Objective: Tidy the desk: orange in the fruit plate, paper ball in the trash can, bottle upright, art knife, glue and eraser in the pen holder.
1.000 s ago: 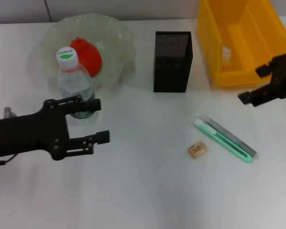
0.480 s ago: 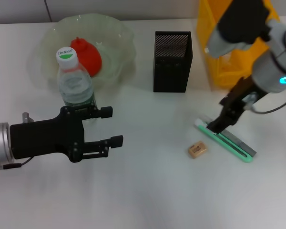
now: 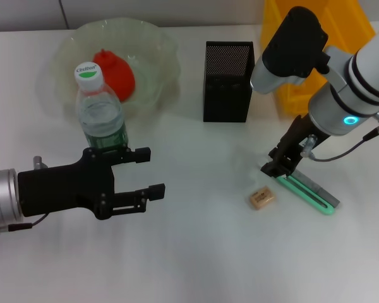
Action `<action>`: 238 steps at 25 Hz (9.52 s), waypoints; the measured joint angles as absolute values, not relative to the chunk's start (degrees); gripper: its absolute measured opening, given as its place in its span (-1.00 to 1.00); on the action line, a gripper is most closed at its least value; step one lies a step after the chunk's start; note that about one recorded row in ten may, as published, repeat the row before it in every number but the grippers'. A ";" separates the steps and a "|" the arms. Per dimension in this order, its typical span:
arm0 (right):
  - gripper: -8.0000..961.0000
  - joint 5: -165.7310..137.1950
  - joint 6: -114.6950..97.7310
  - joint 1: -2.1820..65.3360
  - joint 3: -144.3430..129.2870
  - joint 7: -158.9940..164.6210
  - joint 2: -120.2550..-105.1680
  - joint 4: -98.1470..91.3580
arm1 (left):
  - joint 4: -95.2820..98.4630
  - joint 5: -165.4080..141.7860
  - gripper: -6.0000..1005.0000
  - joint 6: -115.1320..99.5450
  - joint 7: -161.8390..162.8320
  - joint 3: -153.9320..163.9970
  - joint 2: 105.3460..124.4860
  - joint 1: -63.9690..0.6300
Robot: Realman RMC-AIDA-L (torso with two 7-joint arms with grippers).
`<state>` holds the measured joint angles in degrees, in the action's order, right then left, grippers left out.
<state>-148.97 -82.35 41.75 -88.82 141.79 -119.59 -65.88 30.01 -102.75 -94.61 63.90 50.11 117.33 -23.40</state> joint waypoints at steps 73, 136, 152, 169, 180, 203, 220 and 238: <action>-0.47 -76.99 -61.25 42.72 -54.30 79.05 -119.37 -28.77 | 29.70 -102.83 0.50 -92.84 63.46 50.63 118.30 -23.82; -0.15 -144.67 -85.11 46.38 -96.57 142.42 -119.72 -60.40 | 29.70 -104.23 0.50 -92.69 63.76 50.89 118.30 -22.97; 0.23 -144.57 -85.41 46.13 -98.04 143.05 -119.70 -61.47 | 29.71 -104.23 0.51 -92.60 63.43 50.89 118.30 -22.85; 0.04 -144.52 -84.94 45.97 -100.87 143.15 -119.79 -61.60 | 29.70 -104.23 0.50 -92.53 63.40 50.89 118.29 -22.88; -0.52 -144.65 -87.41 43.79 -98.21 143.18 -119.54 -68.18 | 29.09 -104.24 0.51 -92.44 63.29 50.89 118.29 -22.74; -0.49 -145.02 -89.48 43.68 -95.90 142.52 -119.39 -72.48 | 29.09 -104.32 0.51 -92.67 63.28 50.89 118.21 -22.24; -0.42 -150.99 -95.84 47.34 -73.31 140.99 -119.11 -87.33 | 29.51 -104.32 0.51 -93.09 63.49 50.89 118.18 -22.30; -0.09 -152.10 -81.23 51.09 -72.12 139.26 -119.19 -72.79 | 29.63 -104.04 0.51 -94.05 63.58 50.43 118.30 -22.52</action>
